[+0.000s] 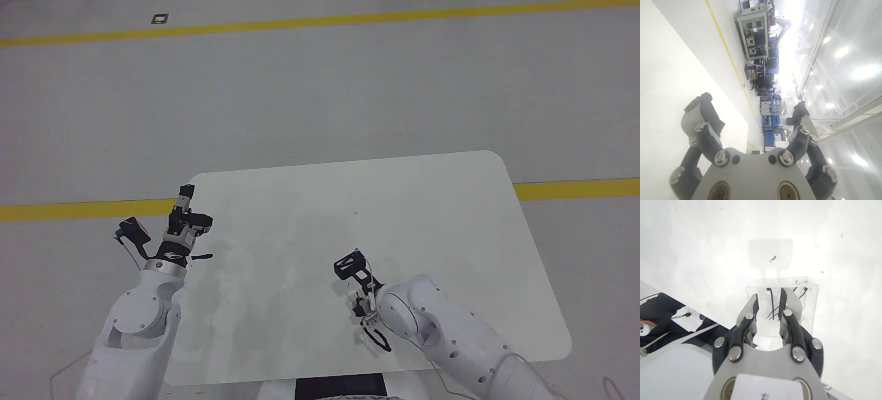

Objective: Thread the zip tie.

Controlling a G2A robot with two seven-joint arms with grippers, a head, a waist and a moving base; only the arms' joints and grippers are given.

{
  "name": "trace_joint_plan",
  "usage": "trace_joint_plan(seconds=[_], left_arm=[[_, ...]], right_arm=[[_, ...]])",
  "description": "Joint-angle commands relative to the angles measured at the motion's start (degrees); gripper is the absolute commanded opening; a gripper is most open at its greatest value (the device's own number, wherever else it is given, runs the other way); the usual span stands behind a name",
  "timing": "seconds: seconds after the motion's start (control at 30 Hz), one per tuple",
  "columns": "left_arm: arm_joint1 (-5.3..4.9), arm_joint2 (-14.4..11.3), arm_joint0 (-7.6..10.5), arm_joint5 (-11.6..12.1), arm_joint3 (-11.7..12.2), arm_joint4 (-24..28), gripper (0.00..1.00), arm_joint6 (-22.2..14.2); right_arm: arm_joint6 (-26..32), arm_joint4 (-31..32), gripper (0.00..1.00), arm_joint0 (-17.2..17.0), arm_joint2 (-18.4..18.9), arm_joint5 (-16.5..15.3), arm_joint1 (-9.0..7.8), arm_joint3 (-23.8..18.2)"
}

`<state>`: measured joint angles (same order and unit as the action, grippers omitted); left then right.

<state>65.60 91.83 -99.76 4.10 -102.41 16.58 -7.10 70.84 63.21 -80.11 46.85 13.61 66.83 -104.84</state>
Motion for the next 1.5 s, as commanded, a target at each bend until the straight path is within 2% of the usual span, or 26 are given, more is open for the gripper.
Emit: trace_joint_plan(seconds=[0.0,1.03,1.3,1.47], left_arm=[[0.0,0.0,0.0,0.0,0.0,0.0,1.0,0.0],[0.0,0.0,0.0,0.0,0.0,0.0,1.0,0.0],[0.0,0.0,0.0,0.0,0.0,0.0,1.0,0.0],[0.0,0.0,0.0,0.0,0.0,0.0,1.0,0.0]], right_arm=[[0.1,0.1,0.24,0.2,-0.2,0.0,0.11,0.3],[1.8,0.4,0.24,0.9,-0.5,-0.6,1.12,1.7],[2.1,0.4,0.18,1.2,-0.9,-0.9,1.42,2.2],[2.1,0.3,0.19,1.5,-1.1,-1.0,1.63,2.8]])
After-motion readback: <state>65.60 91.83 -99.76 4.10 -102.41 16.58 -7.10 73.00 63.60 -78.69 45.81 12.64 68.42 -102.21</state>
